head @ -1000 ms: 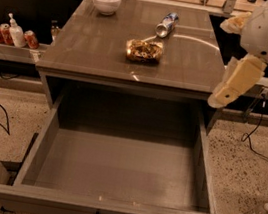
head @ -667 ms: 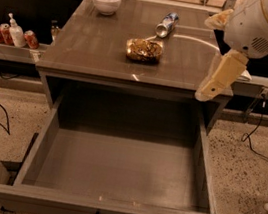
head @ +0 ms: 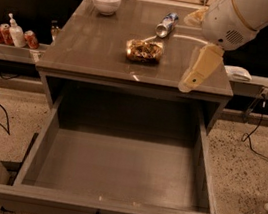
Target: Place orange can into top drawer
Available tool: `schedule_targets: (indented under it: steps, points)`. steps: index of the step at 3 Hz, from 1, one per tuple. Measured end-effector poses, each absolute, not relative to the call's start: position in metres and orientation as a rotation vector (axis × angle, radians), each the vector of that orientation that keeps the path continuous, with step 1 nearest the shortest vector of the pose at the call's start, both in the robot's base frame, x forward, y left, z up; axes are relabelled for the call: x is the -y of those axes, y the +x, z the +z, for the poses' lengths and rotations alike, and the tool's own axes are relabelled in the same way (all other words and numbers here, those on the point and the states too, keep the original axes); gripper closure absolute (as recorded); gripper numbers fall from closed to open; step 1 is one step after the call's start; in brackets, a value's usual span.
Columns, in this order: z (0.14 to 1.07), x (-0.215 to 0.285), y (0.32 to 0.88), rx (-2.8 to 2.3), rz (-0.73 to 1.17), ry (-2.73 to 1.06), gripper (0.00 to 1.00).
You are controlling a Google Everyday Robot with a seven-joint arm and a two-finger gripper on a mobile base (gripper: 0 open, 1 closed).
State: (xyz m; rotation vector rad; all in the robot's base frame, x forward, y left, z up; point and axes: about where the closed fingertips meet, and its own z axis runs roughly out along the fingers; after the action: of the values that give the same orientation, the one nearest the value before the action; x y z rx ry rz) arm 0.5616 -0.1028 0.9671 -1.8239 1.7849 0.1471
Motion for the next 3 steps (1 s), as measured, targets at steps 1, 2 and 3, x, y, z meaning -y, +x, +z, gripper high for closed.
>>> schedule_targets:
  steps: [1, 2, 3]
  points:
    - [0.958, 0.1, 0.564, -1.819, 0.144, -1.79, 0.0]
    - [0.943, 0.084, 0.582, -1.798, 0.173, -1.75, 0.0]
    - [0.925, 0.071, 0.613, -1.772, 0.22, -1.696, 0.0]
